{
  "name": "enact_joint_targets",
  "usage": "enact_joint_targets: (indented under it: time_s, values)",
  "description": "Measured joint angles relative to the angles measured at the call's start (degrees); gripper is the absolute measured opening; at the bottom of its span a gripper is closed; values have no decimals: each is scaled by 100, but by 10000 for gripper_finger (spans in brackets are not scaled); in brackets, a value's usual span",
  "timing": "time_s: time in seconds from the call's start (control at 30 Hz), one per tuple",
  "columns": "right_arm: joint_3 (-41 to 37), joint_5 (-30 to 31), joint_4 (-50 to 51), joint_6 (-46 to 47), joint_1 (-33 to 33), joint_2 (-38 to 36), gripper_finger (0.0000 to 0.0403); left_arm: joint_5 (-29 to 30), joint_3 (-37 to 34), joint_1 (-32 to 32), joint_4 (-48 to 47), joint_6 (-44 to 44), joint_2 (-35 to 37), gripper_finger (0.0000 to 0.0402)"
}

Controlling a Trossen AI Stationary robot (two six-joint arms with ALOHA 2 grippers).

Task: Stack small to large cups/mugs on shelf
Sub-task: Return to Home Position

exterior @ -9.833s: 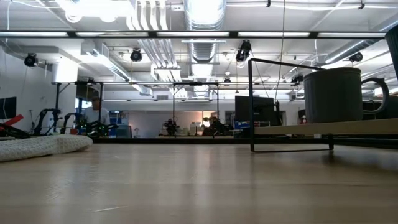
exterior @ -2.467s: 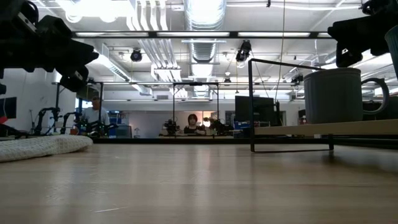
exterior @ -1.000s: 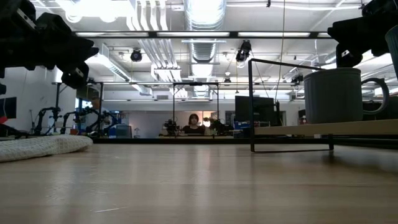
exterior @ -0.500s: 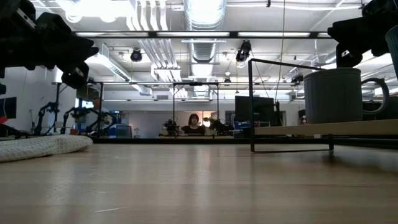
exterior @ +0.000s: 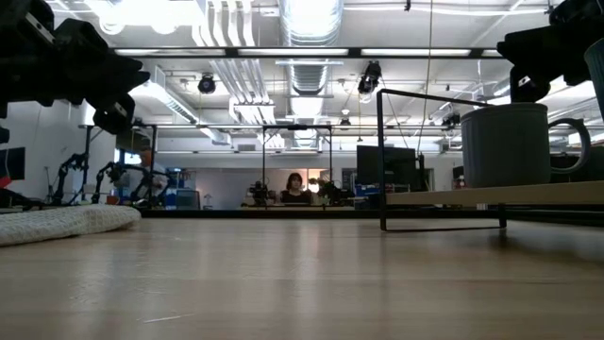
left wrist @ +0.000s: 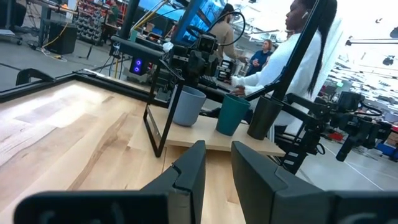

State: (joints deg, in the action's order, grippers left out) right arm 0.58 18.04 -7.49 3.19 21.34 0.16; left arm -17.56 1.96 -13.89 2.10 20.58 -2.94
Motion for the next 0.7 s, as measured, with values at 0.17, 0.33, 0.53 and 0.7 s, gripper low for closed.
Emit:
enact_joint_targets:
  time_s: [0.17,0.33,0.53,0.7]
  values:
    - [0,0,0,-1,0,0,52,0,0,-2,-1,-2,3,63]
    - [0,0,0,-42,0,0,52,0,0,-2,-4,-1,-2,63]
    - [0,0,0,2,0,0,52,0,0,-1,2,-1,5,63]
    - [0,0,0,-7,0,-2,52,0,0,0,0,0,-2,63]
